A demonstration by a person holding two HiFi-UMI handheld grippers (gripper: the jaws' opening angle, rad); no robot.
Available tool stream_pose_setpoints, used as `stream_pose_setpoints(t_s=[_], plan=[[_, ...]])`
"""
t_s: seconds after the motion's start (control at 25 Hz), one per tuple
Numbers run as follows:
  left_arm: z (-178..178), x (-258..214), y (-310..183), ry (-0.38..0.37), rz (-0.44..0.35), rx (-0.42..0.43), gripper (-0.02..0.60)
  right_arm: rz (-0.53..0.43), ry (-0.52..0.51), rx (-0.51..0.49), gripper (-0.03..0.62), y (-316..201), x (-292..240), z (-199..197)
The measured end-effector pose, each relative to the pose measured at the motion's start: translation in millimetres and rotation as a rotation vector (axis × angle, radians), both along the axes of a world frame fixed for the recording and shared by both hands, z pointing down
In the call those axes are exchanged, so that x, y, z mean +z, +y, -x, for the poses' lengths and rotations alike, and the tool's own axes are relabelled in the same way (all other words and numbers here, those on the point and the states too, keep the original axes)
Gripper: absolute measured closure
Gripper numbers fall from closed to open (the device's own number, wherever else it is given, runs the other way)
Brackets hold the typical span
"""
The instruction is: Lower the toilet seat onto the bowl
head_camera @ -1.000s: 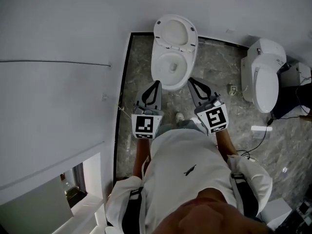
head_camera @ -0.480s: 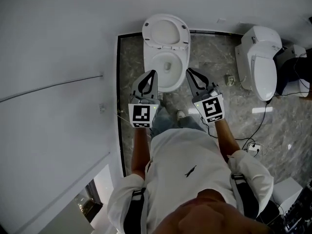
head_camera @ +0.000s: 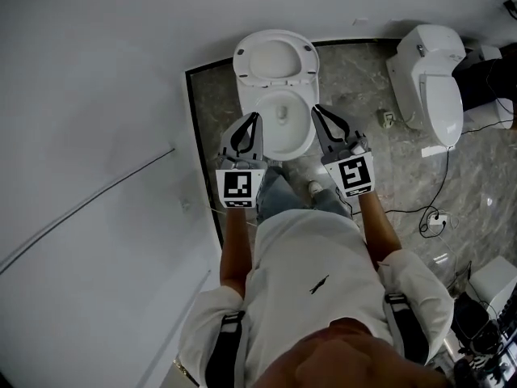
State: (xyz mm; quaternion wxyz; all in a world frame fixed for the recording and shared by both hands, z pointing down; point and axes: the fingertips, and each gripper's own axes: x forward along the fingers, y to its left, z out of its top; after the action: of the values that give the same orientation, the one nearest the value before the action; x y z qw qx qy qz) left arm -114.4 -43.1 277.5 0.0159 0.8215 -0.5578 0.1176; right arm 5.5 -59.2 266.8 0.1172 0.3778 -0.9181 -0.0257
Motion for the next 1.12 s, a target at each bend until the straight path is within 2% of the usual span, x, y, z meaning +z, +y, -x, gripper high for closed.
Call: stream_pose_setpoints(t_s=[0.28, 0.56, 0.8, 1.12], plan=[[32, 27, -42, -0.013, 0.029, 0.066, 0.552, 0.023, 0.021, 0.094, 0.56, -39, 27, 30], [47, 52, -78, -0.045, 0.059, 0.141, 0.551, 0.04, 0.062, 0.177, 0.56, -72, 54, 41], [57, 69, -101, -0.054, 0.072, 0.185, 0.551, 0.047, 0.091, 0.218, 0.56, -89, 72, 51], [63, 98, -128, -0.07, 0.1, 0.201, 0.551, 0.049, 0.119, 0.239, 0.56, -109, 91, 52]])
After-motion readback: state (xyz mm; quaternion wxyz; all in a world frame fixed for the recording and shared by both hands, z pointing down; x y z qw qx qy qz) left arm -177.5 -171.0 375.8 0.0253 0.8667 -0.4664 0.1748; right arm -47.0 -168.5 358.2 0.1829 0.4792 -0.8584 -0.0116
